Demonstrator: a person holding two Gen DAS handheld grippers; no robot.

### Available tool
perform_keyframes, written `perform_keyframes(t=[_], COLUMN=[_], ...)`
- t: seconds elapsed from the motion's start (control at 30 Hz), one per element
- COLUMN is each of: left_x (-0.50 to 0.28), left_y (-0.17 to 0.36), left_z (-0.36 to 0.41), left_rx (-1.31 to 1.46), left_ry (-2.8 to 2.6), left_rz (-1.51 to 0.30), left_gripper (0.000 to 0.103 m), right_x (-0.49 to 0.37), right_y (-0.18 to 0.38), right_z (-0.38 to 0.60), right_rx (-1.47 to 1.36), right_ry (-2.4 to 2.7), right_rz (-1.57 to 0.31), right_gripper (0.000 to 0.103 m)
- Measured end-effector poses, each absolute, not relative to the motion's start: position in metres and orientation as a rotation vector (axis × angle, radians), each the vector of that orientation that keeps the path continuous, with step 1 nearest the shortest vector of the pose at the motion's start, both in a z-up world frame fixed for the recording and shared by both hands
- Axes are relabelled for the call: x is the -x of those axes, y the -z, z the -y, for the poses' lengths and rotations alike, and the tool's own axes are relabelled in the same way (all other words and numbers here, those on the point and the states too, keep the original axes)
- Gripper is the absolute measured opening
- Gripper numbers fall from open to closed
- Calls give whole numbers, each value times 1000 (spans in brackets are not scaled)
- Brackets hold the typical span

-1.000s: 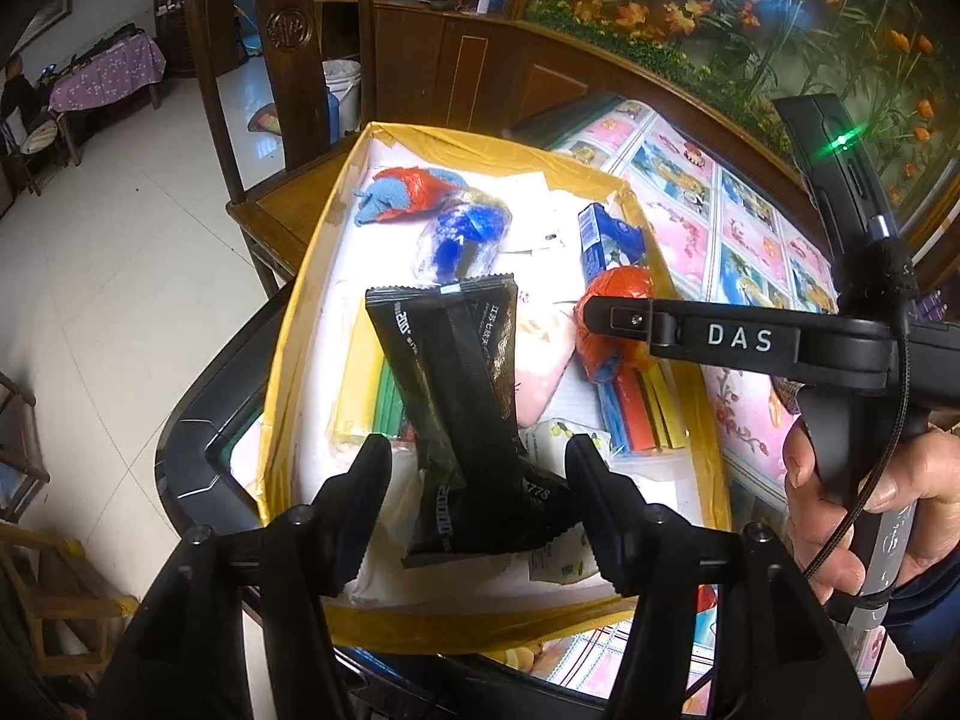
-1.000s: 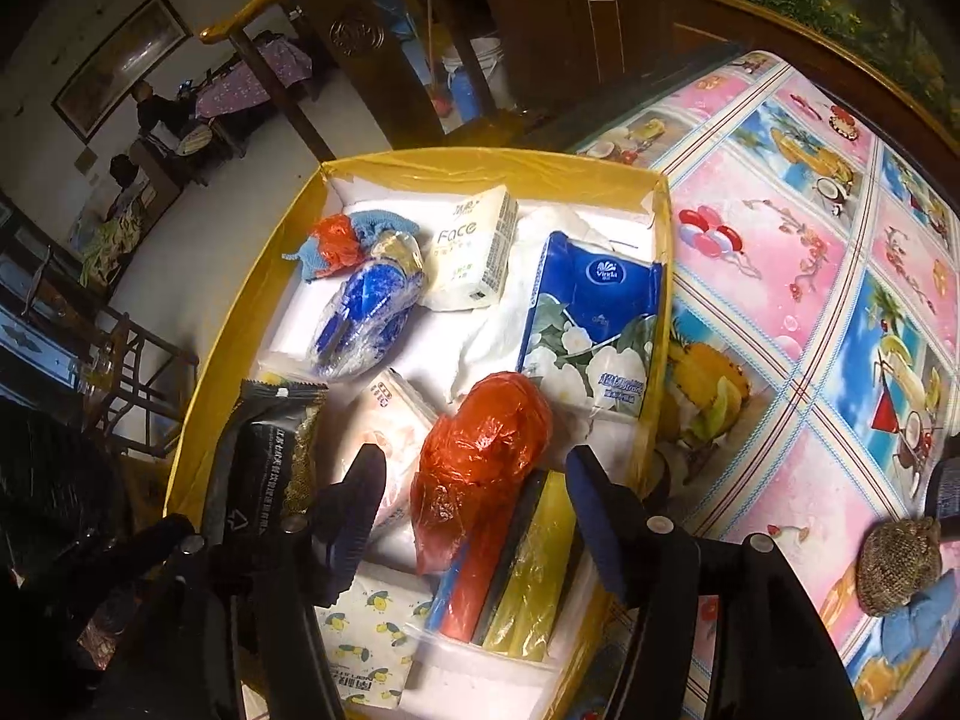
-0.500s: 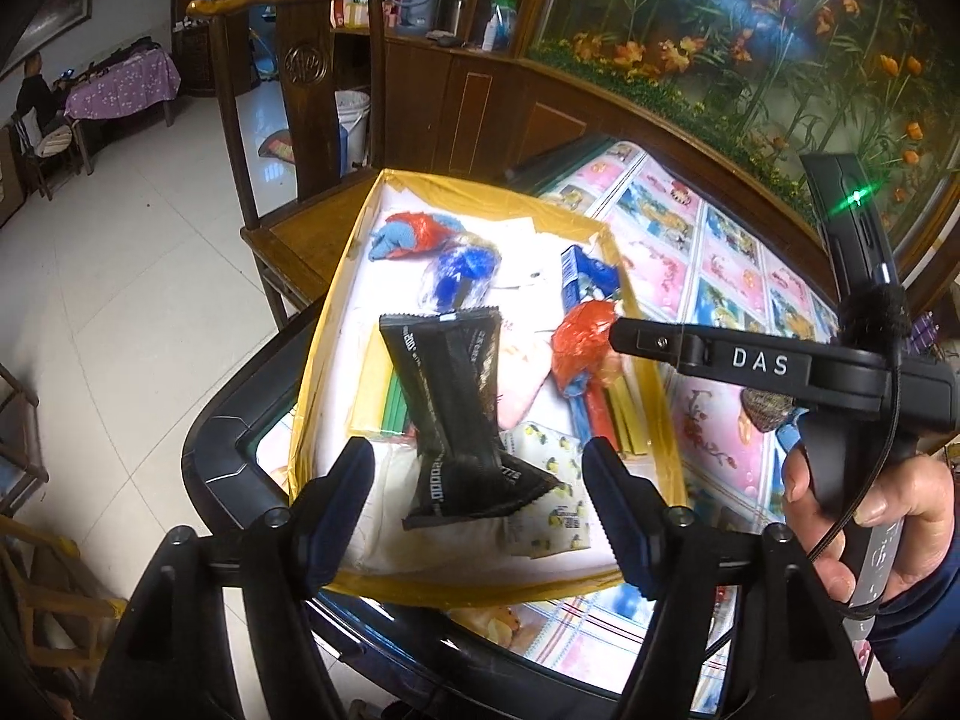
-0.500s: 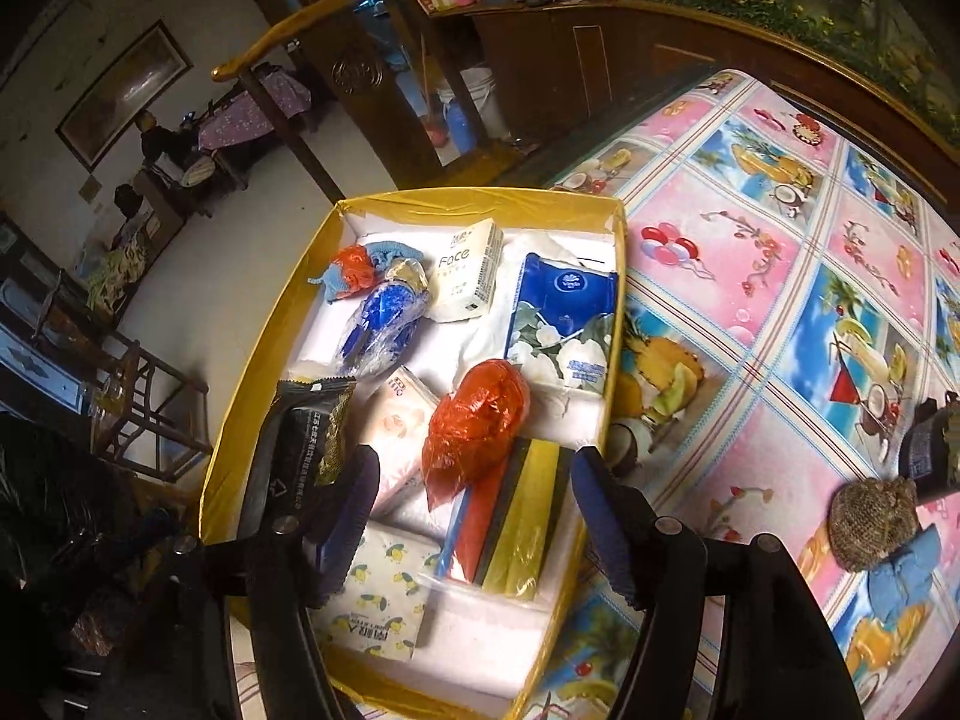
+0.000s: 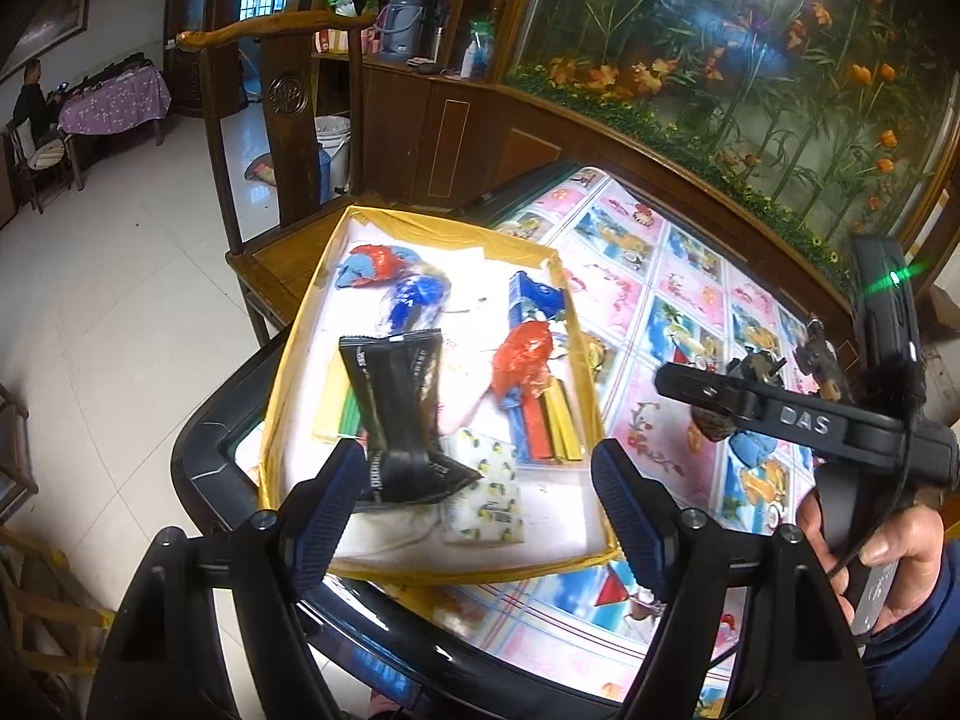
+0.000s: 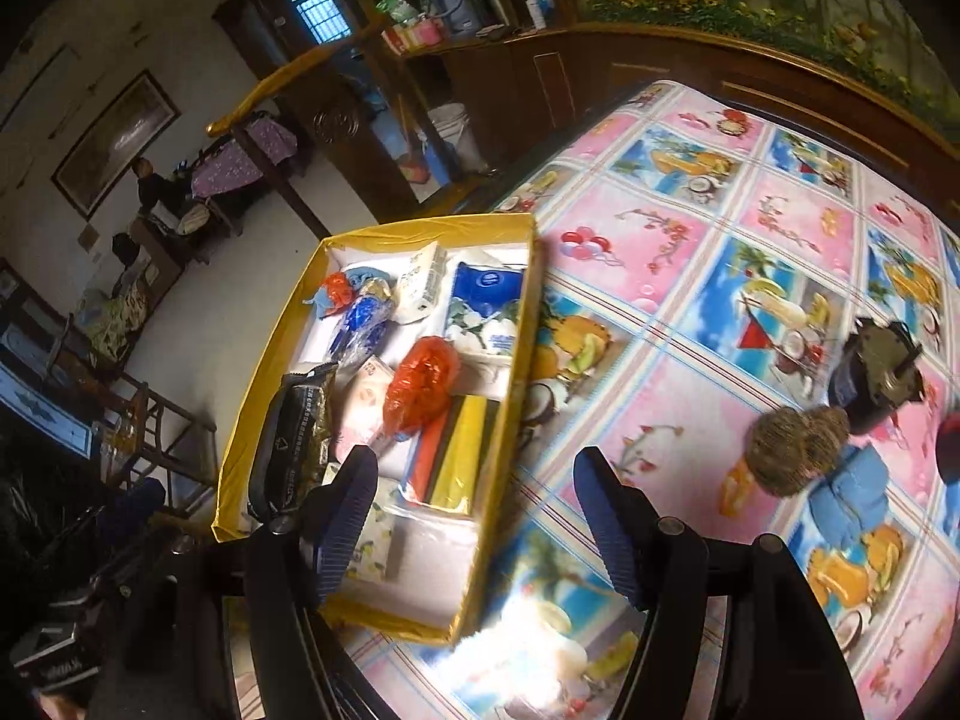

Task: Organize soft objects
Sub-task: 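Move both grippers back toward the knitted ball and blue cloth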

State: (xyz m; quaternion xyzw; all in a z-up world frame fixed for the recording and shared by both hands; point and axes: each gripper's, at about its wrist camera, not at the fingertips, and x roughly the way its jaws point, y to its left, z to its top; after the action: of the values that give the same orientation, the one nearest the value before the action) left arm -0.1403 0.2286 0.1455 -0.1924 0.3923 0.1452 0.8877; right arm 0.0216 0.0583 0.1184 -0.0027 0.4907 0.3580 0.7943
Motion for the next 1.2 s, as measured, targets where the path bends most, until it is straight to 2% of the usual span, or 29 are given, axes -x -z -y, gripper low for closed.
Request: perform_keyframes(t=[0.4,0.67,0.93,1.2], left_x=[122,88,67,72], left_y=[-129,-126,-125,-123], left_z=[-223,-170,-127,-131], left_rx=[492,392,263,232], left_ry=[-254,-104,22,29], left_rz=[-873,-927,-969,-977], left_gripper=[78,78,78,78], right_x=[-24,-33,-69,-104], right_y=[-107,-77,-77,-50], right_z=[67,142,163,138], right_rx=[-163,-240,-246,-271], right_ry=[-616,-437,-334,-307], right_rz=[-1062,-1118,-1102,-1154], right_gripper=[73,72,72,72])
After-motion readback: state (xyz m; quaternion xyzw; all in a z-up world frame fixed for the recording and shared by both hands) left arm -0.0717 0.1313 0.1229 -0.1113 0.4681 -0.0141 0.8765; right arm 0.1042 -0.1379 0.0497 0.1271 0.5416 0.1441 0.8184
